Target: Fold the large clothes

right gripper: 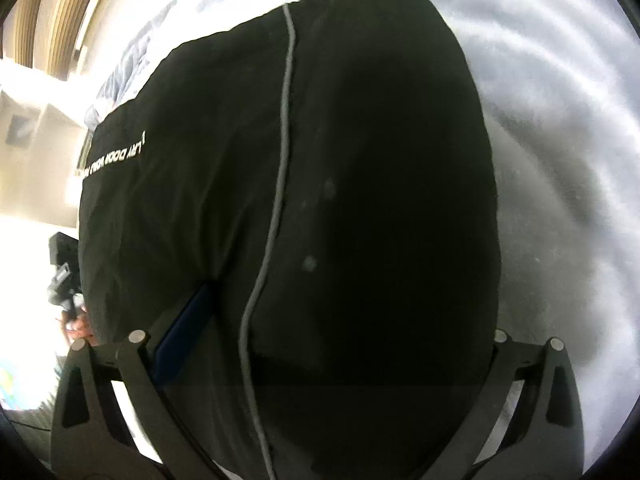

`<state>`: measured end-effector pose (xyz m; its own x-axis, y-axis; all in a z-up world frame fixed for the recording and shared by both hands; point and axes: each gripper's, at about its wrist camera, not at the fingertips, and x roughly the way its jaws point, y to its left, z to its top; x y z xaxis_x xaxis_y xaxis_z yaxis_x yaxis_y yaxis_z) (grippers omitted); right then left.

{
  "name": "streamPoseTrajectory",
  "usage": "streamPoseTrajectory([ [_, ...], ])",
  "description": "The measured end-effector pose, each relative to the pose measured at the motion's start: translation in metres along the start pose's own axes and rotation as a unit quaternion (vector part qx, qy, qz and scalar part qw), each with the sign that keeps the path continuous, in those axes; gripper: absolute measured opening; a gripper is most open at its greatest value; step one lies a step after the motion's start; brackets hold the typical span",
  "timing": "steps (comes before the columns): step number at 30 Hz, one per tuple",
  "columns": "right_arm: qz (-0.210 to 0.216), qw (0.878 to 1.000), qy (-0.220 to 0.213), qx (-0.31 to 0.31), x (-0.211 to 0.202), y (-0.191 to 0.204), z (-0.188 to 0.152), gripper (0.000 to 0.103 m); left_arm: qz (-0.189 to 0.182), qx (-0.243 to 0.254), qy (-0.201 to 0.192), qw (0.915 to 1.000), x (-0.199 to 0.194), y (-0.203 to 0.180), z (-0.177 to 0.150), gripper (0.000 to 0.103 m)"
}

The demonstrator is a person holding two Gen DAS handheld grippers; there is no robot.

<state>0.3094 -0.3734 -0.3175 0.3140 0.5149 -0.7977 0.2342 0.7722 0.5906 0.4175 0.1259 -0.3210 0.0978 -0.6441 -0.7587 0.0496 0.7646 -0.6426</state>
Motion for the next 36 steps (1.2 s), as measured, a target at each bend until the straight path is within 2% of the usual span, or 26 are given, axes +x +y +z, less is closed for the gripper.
streamPoseTrajectory([
  [3, -0.001, 1.0, -0.005, 0.009, 0.001, 0.002, 0.002, 0.101, 0.014, 0.006, -0.01, 0.9998, 0.007, -0.012, -0.002, 0.077],
  [4, -0.007, 1.0, -0.014, 0.0, -0.003, 0.008, -0.001, 0.092, 0.023, 0.016, -0.016, 0.9995, 0.006, -0.017, -0.003, 0.071],
  [5, -0.01, 1.0, -0.021, -0.011, -0.008, 0.013, -0.006, 0.085, 0.039, 0.034, -0.031, 0.9982, 0.001, -0.026, -0.008, 0.059],
  [6, -0.016, 0.999, -0.031, -0.023, -0.016, 0.02, -0.011, 0.07, 0.044, 0.04, -0.038, 0.9975, -0.004, -0.029, -0.011, 0.044],
  [7, -0.021, 0.998, -0.041, -0.032, -0.024, 0.027, -0.015, 0.052, 0.039, 0.046, -0.051, 0.9969, -0.014, -0.033, -0.017, 0.04],
  [9, -0.029, 0.997, -0.055, -0.046, -0.037, 0.039, -0.023, 0.04, 0.014, 0.047, -0.071, 0.9963, -0.035, -0.039, -0.026, 0.034],
  [10, -0.037, 0.996, -0.061, -0.057, -0.044, 0.047, -0.029, 0.036, 0.005, 0.052, -0.078, 0.9955, -0.043, -0.044, -0.03, 0.033],
  [15, -0.046, 0.987, -0.088, -0.125, -0.083, 0.101, -0.066, 0.032, -0.028, 0.101, -0.115, 0.9878, -0.094, -0.086, -0.062, 0.031],
  [19, -0.052, 0.98, -0.117, -0.153, -0.126, 0.142, -0.116, 0.031, -0.04, 0.126, -0.139, 0.9815, -0.14, -0.113, -0.098, 0.031],
  [23, -0.055, 0.974, -0.139, -0.169, -0.161, 0.166, -0.171, 0.031, -0.056, 0.139, -0.157, 0.9762, -0.191, -0.122, -0.145, 0.031],
  [26, -0.061, 0.973, -0.138, -0.175, -0.178, 0.18, -0.21, 0.031, -0.053, 0.15, -0.162, 0.9739, -0.219, -0.122, -0.184, 0.031],
  [31, -0.068, 0.978, -0.111, -0.164, -0.178, 0.176, -0.259, 0.032, -0.041, 0.14, -0.148, 0.9782, -0.233, -0.106, -0.235, 0.031],
  [34, -0.077, 0.982, -0.085, -0.149, -0.158, 0.164, -0.275, 0.032, -0.034, 0.108, -0.125, 0.9858, -0.224, -0.077, -0.251, 0.031],
  [36, -0.09, 0.985, -0.059, -0.136, -0.132, 0.15, -0.28, 0.033, -0.016, 0.081, -0.105, 0.991, -0.206, -0.049, -0.259, 0.031],
])
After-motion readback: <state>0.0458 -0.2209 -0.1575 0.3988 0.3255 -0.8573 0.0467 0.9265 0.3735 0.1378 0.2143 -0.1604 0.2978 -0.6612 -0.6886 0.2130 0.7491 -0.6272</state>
